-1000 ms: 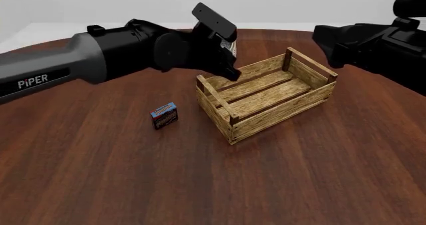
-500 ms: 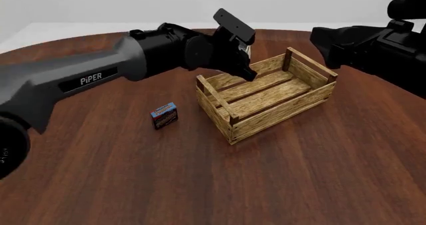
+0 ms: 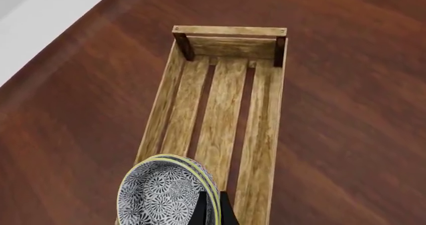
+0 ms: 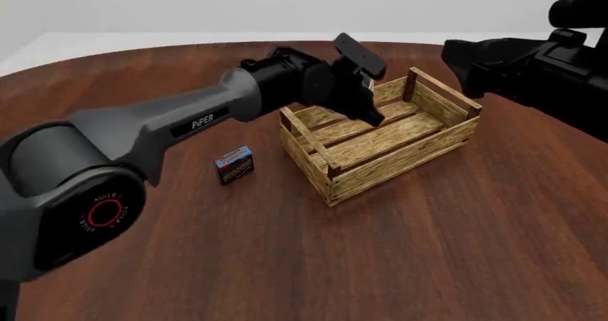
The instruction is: Stack the right bowl on the left bowl and place them in the tray.
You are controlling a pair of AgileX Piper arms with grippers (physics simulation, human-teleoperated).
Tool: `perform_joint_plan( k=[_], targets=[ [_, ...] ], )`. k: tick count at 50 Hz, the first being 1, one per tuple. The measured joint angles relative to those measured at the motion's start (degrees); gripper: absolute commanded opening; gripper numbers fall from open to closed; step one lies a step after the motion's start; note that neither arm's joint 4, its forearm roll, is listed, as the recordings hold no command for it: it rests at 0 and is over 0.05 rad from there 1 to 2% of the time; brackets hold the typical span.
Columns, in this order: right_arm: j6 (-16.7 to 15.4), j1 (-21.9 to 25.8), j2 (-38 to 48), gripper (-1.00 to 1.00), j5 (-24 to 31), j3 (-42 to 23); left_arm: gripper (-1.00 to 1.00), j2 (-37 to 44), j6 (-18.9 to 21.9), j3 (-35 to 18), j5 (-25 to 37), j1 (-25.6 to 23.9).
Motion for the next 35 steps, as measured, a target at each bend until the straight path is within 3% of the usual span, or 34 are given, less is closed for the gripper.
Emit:
perform_joint_plan(
  k=[14, 35],
  targets=[
    [-0.01, -0.02, 0.53, 1.0, -0.16, -0.11, -1.0, 5.65, 0.14, -5.92, 2.53, 0.06],
    [0.03, -0.02, 0.32, 1.0, 0.01, -0.05, -1.0, 10.95, 1.11, -10.32, 4.54, 0.12]
  ],
)
